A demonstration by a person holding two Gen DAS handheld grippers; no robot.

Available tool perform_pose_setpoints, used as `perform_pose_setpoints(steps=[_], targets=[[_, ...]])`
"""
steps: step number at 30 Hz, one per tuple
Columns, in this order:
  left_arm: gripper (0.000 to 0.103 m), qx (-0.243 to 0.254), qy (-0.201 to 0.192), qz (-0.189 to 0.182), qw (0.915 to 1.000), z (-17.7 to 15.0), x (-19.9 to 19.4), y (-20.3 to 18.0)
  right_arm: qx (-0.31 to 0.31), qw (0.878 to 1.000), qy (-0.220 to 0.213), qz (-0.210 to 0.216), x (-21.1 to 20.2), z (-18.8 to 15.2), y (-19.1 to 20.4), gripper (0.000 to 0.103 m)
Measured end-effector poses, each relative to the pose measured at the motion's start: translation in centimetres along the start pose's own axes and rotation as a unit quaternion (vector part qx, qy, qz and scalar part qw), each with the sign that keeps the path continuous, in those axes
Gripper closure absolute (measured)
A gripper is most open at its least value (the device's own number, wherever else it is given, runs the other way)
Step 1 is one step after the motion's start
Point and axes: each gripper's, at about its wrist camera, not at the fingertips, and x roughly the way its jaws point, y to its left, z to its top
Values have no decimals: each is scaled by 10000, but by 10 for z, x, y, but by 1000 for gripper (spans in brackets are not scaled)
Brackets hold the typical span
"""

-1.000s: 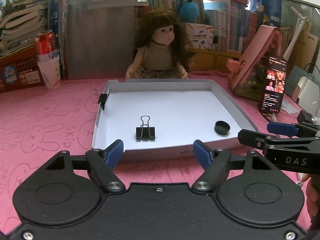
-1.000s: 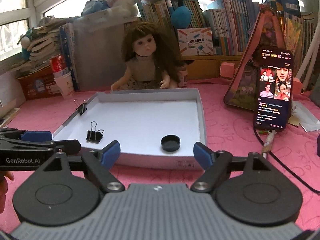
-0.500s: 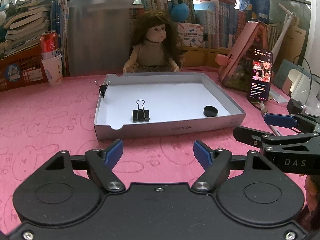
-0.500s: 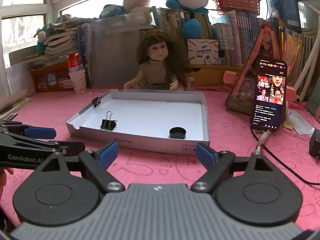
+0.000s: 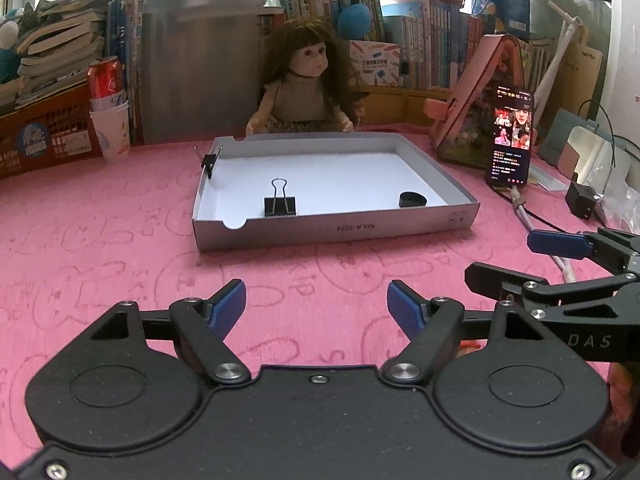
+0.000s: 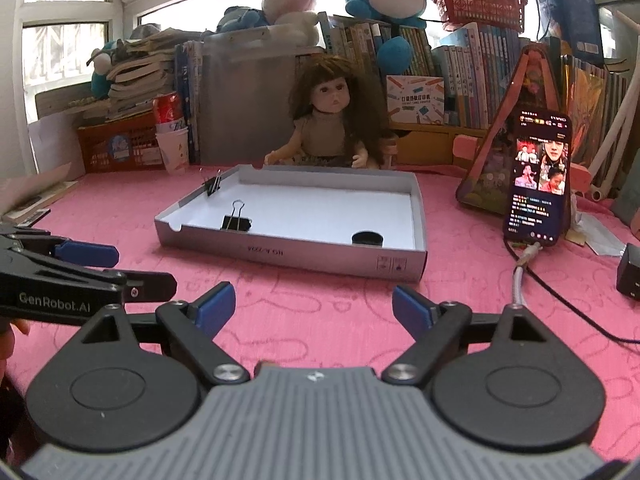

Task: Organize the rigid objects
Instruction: 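Withdraw both grippers from the tray back toward the objects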

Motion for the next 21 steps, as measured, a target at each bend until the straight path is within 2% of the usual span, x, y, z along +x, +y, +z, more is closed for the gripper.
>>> perform_pose_setpoints(steps=[21], targets=[[27,-239,145,141,9995,-28,-21,14,-110,9998,45,189,-27,-30,6,11]])
